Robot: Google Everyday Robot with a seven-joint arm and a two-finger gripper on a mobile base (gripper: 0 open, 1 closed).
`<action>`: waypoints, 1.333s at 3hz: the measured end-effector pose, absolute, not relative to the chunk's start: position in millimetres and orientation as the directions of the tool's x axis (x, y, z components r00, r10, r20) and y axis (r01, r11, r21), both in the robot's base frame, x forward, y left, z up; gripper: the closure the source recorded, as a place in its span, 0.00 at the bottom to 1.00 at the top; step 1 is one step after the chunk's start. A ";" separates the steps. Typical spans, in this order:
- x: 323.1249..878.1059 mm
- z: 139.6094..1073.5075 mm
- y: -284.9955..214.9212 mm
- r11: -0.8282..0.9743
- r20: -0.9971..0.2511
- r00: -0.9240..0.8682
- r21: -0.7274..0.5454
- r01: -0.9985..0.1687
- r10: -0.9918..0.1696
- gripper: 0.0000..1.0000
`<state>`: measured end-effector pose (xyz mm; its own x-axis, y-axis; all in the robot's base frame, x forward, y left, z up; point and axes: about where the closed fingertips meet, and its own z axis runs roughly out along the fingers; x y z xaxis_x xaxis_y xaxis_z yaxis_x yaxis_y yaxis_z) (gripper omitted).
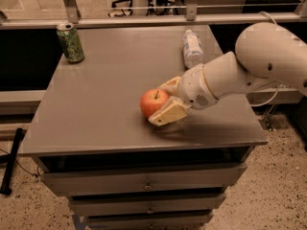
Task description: Move apple near green can
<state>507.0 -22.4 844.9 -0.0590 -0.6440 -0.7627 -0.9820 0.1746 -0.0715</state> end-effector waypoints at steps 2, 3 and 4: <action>524.2 866.5 -26.2 0.190 -0.765 -0.030 -0.122 -0.974 -0.643 1.00; 524.7 867.6 -25.5 0.191 -0.768 -0.028 -0.123 -0.974 -0.640 1.00; 559.1 877.7 -14.5 0.205 -0.785 0.003 -0.165 -0.965 -0.619 1.00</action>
Offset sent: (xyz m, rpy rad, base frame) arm 0.0154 -0.0047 0.0172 0.0004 -0.0421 -0.0160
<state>559.1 -14.5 877.7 0.0025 -0.6191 -0.7853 -0.9648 0.2049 -0.1647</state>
